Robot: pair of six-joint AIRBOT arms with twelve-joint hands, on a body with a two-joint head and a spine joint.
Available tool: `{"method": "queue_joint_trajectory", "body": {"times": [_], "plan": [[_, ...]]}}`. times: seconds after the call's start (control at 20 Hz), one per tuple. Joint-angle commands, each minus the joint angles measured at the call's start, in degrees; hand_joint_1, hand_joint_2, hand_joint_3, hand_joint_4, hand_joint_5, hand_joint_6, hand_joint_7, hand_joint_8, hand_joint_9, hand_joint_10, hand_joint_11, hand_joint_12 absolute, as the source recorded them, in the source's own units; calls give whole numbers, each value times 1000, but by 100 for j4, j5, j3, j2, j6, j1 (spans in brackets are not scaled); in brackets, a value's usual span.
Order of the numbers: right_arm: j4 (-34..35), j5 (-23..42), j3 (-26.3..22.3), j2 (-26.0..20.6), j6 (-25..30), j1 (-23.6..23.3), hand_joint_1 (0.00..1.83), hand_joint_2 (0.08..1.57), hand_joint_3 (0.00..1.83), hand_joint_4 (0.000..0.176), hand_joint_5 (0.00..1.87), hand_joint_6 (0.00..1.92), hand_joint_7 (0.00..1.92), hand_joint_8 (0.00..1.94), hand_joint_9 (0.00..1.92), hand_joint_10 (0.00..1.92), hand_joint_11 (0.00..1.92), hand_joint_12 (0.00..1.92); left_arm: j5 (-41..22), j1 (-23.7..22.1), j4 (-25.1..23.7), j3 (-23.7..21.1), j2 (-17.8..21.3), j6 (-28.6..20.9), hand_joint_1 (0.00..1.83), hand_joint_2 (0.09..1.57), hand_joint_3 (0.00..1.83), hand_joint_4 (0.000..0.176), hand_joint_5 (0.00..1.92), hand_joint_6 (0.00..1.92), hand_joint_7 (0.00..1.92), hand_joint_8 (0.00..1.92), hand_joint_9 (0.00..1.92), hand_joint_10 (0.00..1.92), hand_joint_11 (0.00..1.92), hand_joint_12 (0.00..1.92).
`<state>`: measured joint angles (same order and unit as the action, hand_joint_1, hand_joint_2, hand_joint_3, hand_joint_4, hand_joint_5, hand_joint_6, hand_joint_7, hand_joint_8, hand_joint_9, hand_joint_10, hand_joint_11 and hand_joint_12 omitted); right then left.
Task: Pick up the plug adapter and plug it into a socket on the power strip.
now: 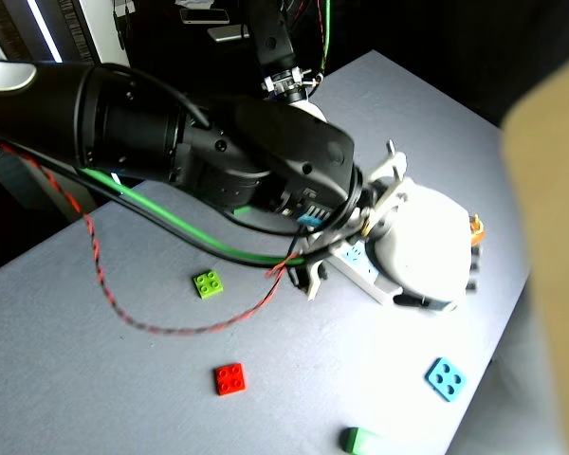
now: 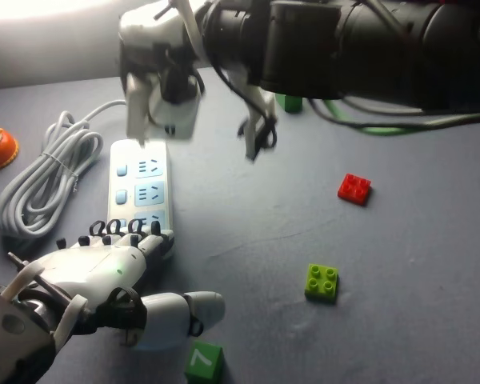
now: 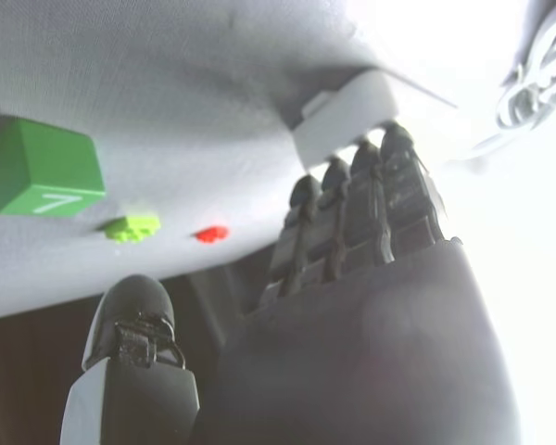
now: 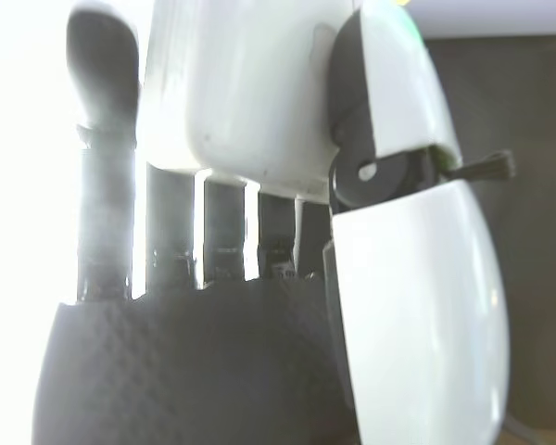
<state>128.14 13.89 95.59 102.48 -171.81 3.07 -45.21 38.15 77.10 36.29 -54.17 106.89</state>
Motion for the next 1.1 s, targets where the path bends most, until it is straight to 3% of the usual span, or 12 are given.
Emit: {"method": "queue_joint_trajectory", "body": {"times": [0.0, 0.5, 0.7, 1.05], "plan": [[97, 104, -32, -42, -60, -53, 1265, 1115, 0, 0, 980, 792, 1007, 1179, 974, 1073, 963, 1335, 26, 9, -205, -16, -61, -35, 0, 1152, 0, 0, 0, 0, 0, 0, 0, 0, 0, 0], [-315, 78, -123, -7, -61, -22, 1263, 1117, 0, 0, 995, 766, 991, 1208, 965, 1124, 958, 1337, 26, 58, -205, -20, -77, -73, 0, 1154, 0, 0, 0, 0, 6, 2, 0, 0, 0, 0], [-328, 15, 285, 204, -61, -61, 1265, 1117, 1, 0, 977, 788, 1001, 1194, 987, 1066, 982, 1277, 26, 55, -206, -19, -112, -72, 0, 1160, 3, 0, 0, 0, 3, 1, 0, 0, 1, 0], [-325, 1, 415, 295, -62, -11, 1268, 1099, 0, 0, 1047, 687, 1016, 1158, 1006, 1024, 1016, 1221, 26, 50, -207, 10, -277, -61, 0, 1152, 0, 0, 0, 0, 2, 1, 0, 0, 0, 0]]}}
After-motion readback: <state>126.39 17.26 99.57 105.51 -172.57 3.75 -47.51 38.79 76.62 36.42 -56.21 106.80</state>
